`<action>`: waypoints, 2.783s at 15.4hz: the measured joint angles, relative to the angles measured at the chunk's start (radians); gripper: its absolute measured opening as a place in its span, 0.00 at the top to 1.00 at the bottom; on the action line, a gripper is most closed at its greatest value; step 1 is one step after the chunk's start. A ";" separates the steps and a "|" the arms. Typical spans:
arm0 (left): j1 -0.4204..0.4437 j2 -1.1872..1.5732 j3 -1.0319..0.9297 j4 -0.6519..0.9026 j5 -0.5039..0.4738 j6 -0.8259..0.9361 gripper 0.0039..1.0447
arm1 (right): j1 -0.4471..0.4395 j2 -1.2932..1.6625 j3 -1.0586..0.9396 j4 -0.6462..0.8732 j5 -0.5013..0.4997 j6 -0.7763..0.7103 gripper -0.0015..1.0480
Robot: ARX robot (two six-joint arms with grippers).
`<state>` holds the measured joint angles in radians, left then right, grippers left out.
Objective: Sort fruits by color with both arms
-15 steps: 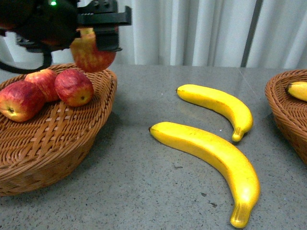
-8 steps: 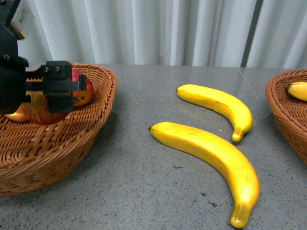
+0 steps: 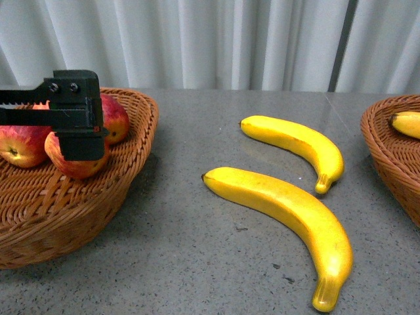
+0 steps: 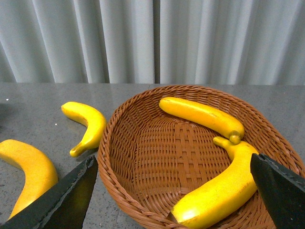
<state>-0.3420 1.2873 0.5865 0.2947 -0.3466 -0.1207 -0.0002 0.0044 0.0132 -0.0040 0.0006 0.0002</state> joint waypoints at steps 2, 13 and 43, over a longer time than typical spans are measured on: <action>-0.007 -0.140 -0.034 -0.010 -0.002 0.030 0.06 | 0.000 0.000 0.000 -0.001 0.000 0.000 0.06; 0.188 -0.731 -0.492 0.160 0.187 0.106 0.99 | 0.000 0.000 0.000 0.000 0.000 0.000 0.06; 0.342 -1.276 -0.572 -0.298 0.346 0.107 0.49 | 0.000 0.000 0.000 0.000 -0.001 0.000 0.06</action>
<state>-0.0002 0.0109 0.0147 -0.0032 -0.0006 -0.0139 -0.0002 0.0044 0.0132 -0.0040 -0.0002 0.0002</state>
